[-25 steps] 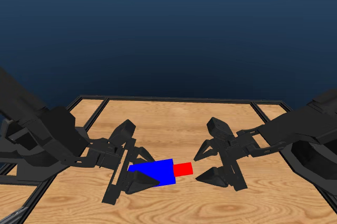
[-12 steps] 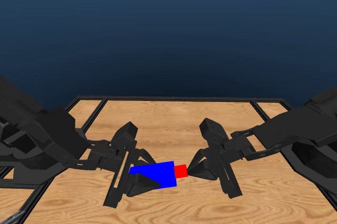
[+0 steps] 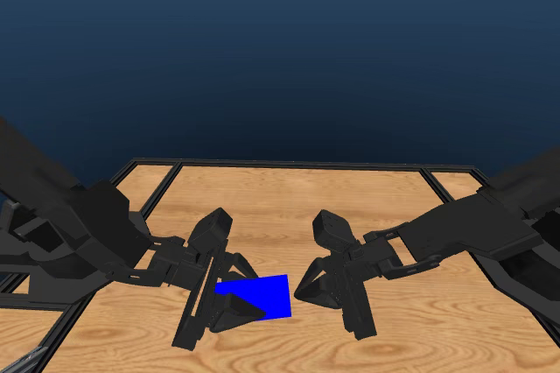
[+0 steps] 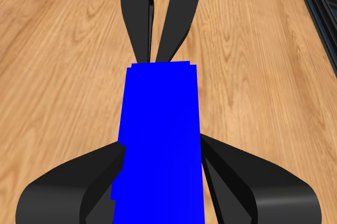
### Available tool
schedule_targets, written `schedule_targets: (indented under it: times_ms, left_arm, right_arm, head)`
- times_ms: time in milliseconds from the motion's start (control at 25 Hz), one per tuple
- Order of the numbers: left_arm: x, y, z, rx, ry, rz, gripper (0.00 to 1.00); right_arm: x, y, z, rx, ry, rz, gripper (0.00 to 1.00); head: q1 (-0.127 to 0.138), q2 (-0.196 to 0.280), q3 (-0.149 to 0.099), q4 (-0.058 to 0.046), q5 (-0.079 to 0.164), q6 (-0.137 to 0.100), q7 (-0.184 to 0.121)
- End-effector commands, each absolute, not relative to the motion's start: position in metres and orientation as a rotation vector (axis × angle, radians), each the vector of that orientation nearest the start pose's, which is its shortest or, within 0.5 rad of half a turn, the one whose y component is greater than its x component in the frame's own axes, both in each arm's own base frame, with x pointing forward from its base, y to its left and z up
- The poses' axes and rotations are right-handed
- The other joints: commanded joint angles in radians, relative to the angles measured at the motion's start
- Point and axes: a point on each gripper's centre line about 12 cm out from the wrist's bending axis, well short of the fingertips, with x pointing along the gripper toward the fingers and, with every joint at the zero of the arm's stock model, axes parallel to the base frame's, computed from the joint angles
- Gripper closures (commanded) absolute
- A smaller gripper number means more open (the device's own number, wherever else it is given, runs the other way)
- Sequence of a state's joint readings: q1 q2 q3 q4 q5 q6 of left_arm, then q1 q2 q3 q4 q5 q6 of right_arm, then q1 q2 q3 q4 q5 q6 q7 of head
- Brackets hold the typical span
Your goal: Insert peg into socket
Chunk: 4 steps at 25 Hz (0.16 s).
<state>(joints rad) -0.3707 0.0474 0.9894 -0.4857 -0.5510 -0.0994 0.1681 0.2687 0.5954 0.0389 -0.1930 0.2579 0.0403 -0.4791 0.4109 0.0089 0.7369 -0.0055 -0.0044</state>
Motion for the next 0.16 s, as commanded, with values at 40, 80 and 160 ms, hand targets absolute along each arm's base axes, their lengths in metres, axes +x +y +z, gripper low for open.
schedule_targets:
  times_ms: [40,80,160]
  left_arm:
    - [0.316,-0.090,0.126,-0.356,0.453,0.009,1.00]
    - [0.318,-0.093,0.127,-0.338,0.435,-0.005,1.00]
    - [0.312,-0.090,0.121,-0.339,0.470,0.007,1.00]
  right_arm:
    - [0.391,0.056,0.110,0.299,0.644,0.008,1.00]
    - [0.382,0.054,0.112,0.318,0.632,-0.001,1.00]
    - [0.373,0.055,0.121,0.366,0.541,0.001,1.00]
  head:
    - [0.013,-0.011,-0.015,0.002,-0.015,-0.001,-0.010]
    - [0.013,-0.013,-0.015,0.002,-0.015,-0.001,-0.012]
    - [0.010,-0.016,-0.015,0.001,-0.018,-0.001,-0.012]
